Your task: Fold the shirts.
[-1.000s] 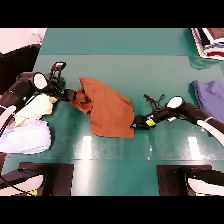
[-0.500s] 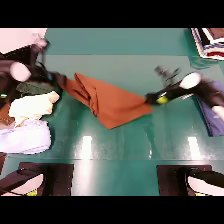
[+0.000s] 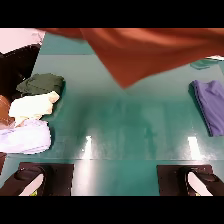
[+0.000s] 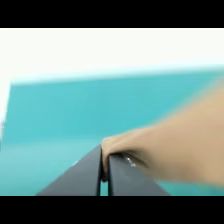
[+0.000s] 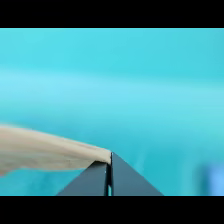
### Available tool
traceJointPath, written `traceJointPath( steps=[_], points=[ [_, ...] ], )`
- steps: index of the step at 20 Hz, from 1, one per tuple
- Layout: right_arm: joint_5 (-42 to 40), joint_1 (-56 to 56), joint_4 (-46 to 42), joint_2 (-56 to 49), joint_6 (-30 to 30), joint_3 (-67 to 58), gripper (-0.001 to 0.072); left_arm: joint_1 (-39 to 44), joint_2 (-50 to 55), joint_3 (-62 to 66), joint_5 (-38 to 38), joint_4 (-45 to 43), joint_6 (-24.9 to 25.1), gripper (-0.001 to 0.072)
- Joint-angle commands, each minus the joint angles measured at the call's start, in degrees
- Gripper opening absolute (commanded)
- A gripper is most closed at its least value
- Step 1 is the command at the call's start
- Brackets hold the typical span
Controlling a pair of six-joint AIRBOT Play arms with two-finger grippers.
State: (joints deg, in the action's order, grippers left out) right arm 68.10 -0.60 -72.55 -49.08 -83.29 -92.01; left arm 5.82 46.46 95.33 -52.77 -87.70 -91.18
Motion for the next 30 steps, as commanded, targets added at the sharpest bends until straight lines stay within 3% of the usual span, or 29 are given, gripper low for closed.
traceJointPath(
  steps=[1,9,12,16,18,22,25,26,27,28,29,30],
  points=[
    [0.5,-5.9,-1.1,5.6,0.5,-7.1,0.0013,-0.1,-5.0,7.7,-0.8,1.0,0.1,0.0028],
    [10.5,-15.6,-0.5,-1.3,3.5,-25.1,0.0013,-0.1,-6.1,18.3,0.9,8.6,0.6,0.0027],
    [12.9,-13.6,-0.5,-8.1,3.5,-29.9,0.0013,-0.1,-2.3,18.3,-4.2,8.4,1.6,0.0027],
    [13.6,-3.0,-5.6,-17.1,3.4,-21.5,0.0013,-0.1,12.4,13.7,-18.2,8.4,1.9,0.0028],
    [15.7,1.3,-10.4,-23.8,3.4,-17.3,0.0013,-0.1,21.2,8.0,-20.9,8.9,2.3,0.0028],
    [14.9,3.8,-12.9,-38.8,3.4,-14.2,0.0013,-0.1,37.6,-3.0,-15.1,14.8,4.3,0.0028],
    [13.9,3.8,-12.5,-48.6,3.4,-18.1,0.0013,-0.5,46.5,-3.5,-8.5,14.7,4.6,0.0029],
    [13.8,3.8,-12.3,-51.1,3.4,-20.2,0.0014,-0.9,47.6,-3.5,-6.3,14.7,4.6,0.005],
    [13.5,3.8,-11.9,-53.2,3.4,-22.3,0.0015,-1.3,47.9,-3.5,-4.4,14.7,4.4,0.0314],
    [13.5,3.6,-10.0,-54.8,3.4,-24.5,0.0017,-1.9,47.8,-3.3,-3.2,14.8,3.8,0.0488],
    [13.3,3.0,-7.0,-55.8,3.4,-26.1,0.0115,-2.6,47.8,-2.7,-3.9,15.2,3.5,0.0486],
    [12.8,2.2,-3.5,-55.9,3.4,-26.3,0.0339,-3.8,47.8,-1.3,-6.6,15.8,3.5,0.0486]
  ],
)
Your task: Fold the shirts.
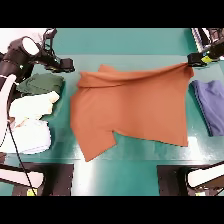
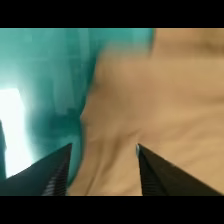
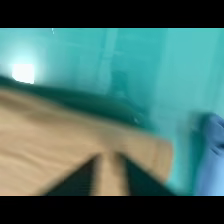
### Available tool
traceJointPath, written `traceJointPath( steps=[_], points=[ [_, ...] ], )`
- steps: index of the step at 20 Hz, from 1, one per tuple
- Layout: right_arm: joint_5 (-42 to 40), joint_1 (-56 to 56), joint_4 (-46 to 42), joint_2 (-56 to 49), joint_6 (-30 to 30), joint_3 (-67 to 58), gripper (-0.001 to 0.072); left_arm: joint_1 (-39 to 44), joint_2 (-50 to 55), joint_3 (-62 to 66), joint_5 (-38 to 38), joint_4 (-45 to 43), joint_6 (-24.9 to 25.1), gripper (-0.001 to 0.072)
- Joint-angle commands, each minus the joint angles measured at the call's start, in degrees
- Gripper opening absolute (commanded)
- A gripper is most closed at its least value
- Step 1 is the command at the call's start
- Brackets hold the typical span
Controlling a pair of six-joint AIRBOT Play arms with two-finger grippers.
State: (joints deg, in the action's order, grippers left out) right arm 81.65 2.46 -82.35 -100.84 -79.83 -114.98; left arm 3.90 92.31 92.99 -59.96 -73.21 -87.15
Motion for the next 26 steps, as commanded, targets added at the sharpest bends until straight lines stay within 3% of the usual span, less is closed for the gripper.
traceJointPath(
  steps=[1,3,5,10,14,21,24,26],
  points=[
    [-0.5,-1.9,10.3,-3.4,0.0,-2.4,0.0385,-3.3,1.9,2.8,-3.7,1.7,-0.4,0.0486],
    [1.1,-4.8,17.9,-0.5,0.0,2.6,0.0384,-6.1,1.4,4.9,-13.5,1.7,1.3,0.0486],
    [1.3,-8.0,22.7,4.3,2.0,11.2,0.0384,-7.7,-1.6,0.5,-17.2,1.6,2.3,0.0486],
    [0.2,-14.1,28.9,19.2,6.9,35.3,0.0384,-7.1,-16.7,-28.4,-10.0,2.8,2.1,0.0486],
    [-2.4,-16.0,28.8,27.9,7.5,46.4,0.0384,-7.1,-24.0,-47.1,-4.9,6.7,2.1,0.0485],
    [-3.7,-15.9,28.8,34.0,7.5,49.2,0.0384,-7.1,-24.4,-56.9,2.3,20.3,8.3,0.0484],
    [-3.7,-15.9,28.8,35.1,7.5,49.2,0.0384,-3.9,-24.3,-57.1,4.3,21.4,9.4,0.0481],
    [-2.3,-16.0,28.6,35.2,7.5,49.2,0.0384,-0.2,-24.3,-57.1,5.9,21.1,9.6,0.0238]
  ],
)
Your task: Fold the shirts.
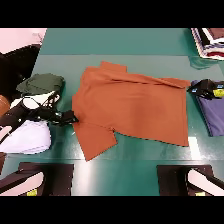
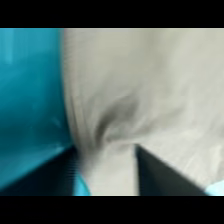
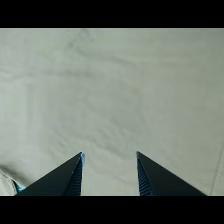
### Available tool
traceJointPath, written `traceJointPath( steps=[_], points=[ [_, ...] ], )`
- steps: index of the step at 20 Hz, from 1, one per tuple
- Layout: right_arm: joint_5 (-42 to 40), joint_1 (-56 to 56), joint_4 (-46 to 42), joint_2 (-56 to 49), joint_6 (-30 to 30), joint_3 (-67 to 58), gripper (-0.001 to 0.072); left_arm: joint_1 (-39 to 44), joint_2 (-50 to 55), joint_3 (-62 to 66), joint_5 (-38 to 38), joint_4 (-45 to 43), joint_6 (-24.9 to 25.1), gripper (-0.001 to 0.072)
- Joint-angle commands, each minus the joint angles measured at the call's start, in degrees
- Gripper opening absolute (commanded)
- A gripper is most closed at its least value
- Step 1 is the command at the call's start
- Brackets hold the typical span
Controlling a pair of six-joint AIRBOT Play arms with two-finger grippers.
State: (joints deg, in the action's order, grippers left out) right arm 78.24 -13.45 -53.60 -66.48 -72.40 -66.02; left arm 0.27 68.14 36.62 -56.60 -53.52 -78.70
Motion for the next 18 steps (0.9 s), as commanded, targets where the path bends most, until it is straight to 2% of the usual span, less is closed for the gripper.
traceJointPath(
  steps=[1,2,5,8,9,10,14,18],
  points=[
    [2.5,-0.4,-1.0,0.9,0.0,0.2,0.0384,4.1,-0.2,-0.7,2.7,1.1,1.2,0.01],
    [4.0,-1.2,-2.4,0.9,0.0,0.2,0.0384,4.2,-0.2,-0.5,2.3,0.9,1.0,0.0028],
    [7.1,-5.7,-10.2,2.1,-2.2,3.4,0.0384,4.2,-0.6,3.0,-0.7,-3.1,-0.8,0.0027],
    [7.6,-12.8,-20.2,4.9,-3.6,14.4,0.0386,4.2,-2.1,7.5,-2.4,-5.0,-0.8,0.0027],
    [7.7,-15.2,-21.2,5.4,-3.6,18.3,0.0413,4.2,-2.3,8.9,-2.7,-5.0,-0.8,0.0027],
    [7.5,-17.6,-21.3,5.5,-3.6,21.9,0.0514,4.2,-2.3,9.8,-2.7,-5.0,-0.8,0.0027],
    [3.7,-20.4,-21.0,5.5,-3.6,32.0,0.0501,4.2,-2.3,10.6,-1.8,-5.0,-0.5,0.0027],
    [-1.2,-14.9,-19.6,5.4,-4.5,36.0,0.0499,4.2,-2.3,10.6,-1.9,-5.0,-0.3,0.0027]
  ],
)
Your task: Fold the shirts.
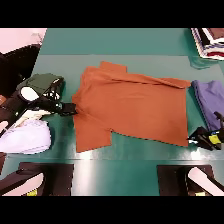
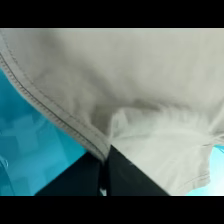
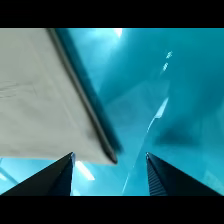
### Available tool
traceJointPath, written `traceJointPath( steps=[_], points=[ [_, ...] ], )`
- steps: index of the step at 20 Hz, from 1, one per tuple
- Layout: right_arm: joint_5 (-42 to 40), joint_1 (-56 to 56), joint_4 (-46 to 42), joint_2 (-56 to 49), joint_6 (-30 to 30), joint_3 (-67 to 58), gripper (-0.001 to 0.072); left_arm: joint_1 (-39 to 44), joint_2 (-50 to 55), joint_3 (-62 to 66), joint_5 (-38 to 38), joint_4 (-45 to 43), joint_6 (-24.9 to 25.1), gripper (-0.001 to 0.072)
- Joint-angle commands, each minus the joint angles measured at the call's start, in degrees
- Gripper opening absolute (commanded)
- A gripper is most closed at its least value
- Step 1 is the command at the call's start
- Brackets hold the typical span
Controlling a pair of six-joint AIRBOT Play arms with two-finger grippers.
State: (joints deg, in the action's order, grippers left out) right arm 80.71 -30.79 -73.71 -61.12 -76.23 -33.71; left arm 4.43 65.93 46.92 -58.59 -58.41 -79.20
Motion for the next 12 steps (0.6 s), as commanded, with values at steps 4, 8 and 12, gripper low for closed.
traceJointPath(
  steps=[4,8,12],
  points=[
    [-6.9,9.6,5.3,0.1,-0.7,4.6,0.0362,0.0,0.0,0.3,0.3,-0.2,0.3,0.0027],
    [-5.0,15.6,5.1,1.2,-0.7,2.0,0.0042,0.0,-2.4,0.4,-0.4,-1.8,0.7,0.0027],
    [-4.7,19.3,5.2,8.5,-0.7,-10.5,0.0015,0.0,-11.9,8.1,-4.1,-9.8,-3.6,0.0026]
  ],
)
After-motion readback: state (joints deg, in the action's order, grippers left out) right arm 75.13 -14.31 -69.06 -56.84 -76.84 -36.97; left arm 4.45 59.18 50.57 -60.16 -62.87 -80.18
